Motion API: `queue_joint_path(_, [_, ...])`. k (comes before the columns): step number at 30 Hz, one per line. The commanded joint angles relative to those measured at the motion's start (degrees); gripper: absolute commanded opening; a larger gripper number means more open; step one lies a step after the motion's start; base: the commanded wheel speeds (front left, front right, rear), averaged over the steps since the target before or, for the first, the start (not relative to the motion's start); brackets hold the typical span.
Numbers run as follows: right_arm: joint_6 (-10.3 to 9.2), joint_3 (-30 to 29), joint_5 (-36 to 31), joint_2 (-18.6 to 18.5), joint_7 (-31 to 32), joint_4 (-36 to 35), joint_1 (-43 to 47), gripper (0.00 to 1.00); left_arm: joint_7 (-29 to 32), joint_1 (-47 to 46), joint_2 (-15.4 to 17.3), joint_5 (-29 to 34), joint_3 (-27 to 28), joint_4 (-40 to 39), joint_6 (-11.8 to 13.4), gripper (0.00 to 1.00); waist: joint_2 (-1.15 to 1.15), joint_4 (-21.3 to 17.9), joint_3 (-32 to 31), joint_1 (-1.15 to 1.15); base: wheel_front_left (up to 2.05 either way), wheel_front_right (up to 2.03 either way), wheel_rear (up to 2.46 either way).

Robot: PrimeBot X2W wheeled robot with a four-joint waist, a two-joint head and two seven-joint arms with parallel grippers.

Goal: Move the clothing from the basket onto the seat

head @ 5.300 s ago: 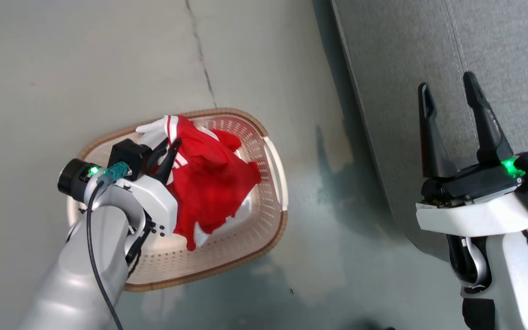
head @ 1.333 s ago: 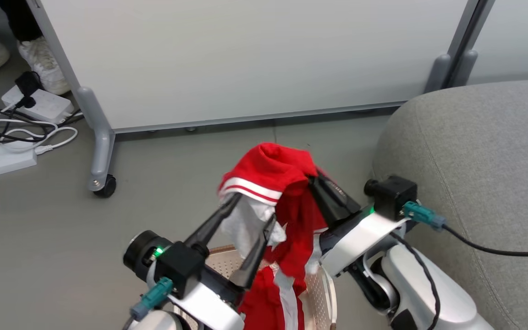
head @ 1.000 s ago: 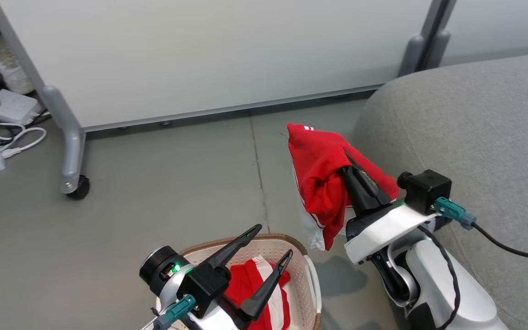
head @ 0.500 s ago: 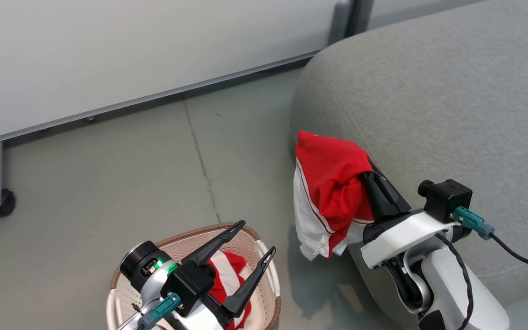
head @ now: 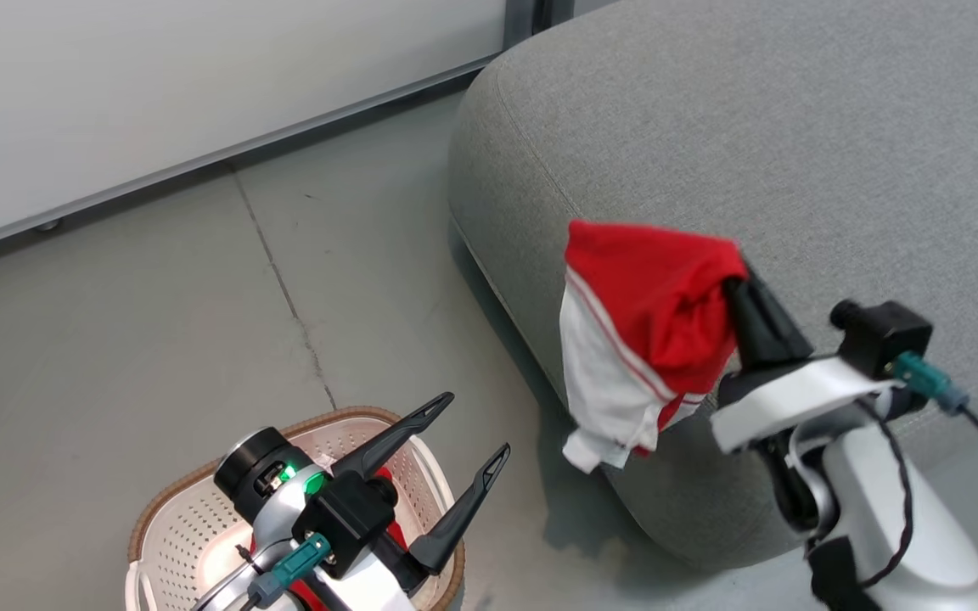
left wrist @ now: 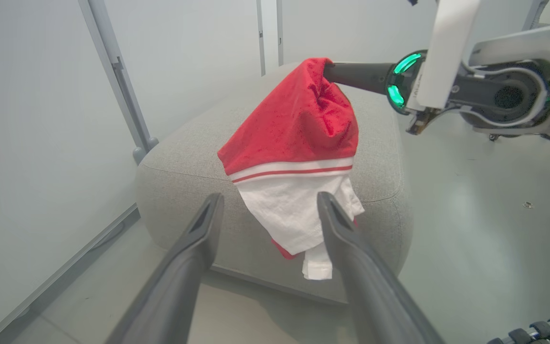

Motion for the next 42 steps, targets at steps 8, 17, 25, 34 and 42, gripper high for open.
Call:
queue_joint_path(8, [0.13,-12.8,-6.8,-2.1,-0.1,1.6,-11.0,0.00,0.1,-3.9,1.6,0.3,1.1,-2.9,-0.4,1.00,0.00,1.1,3.9,0.00,0.00,0.00,0.00])
queue_joint_path(17, [0.13,-23.7,-11.0,-6.7,-0.3,4.1,-22.6,0.00,0.6,-8.3,4.2,1.4,1.6,-5.6,-1.4,1.00,0.00,3.4,10.9,0.00,0.00,0.00,0.00])
queue_joint_path(25, [0.12,-28.5,-10.7,-6.2,-0.3,8.8,-25.7,0.00,0.8,-10.7,6.6,1.6,2.0,-7.6,-2.1,1.00,0.00,4.4,17.4,0.00,0.00,0.00,0.00])
queue_joint_path(34, [0.11,-32.8,-13.8,-4.8,-0.2,15.6,-22.9,0.00,-0.1,-12.4,7.8,0.9,2.4,-7.6,-2.3,1.00,0.00,4.6,20.1,0.00,0.00,0.00,0.00])
queue_joint_path(42, [0.11,-35.0,-15.9,-3.4,-0.2,14.7,-19.0,1.00,-1.3,-11.9,7.1,-0.1,2.6,-5.8,-1.5,1.00,0.00,4.8,16.6,0.00,0.00,0.00,0.00])
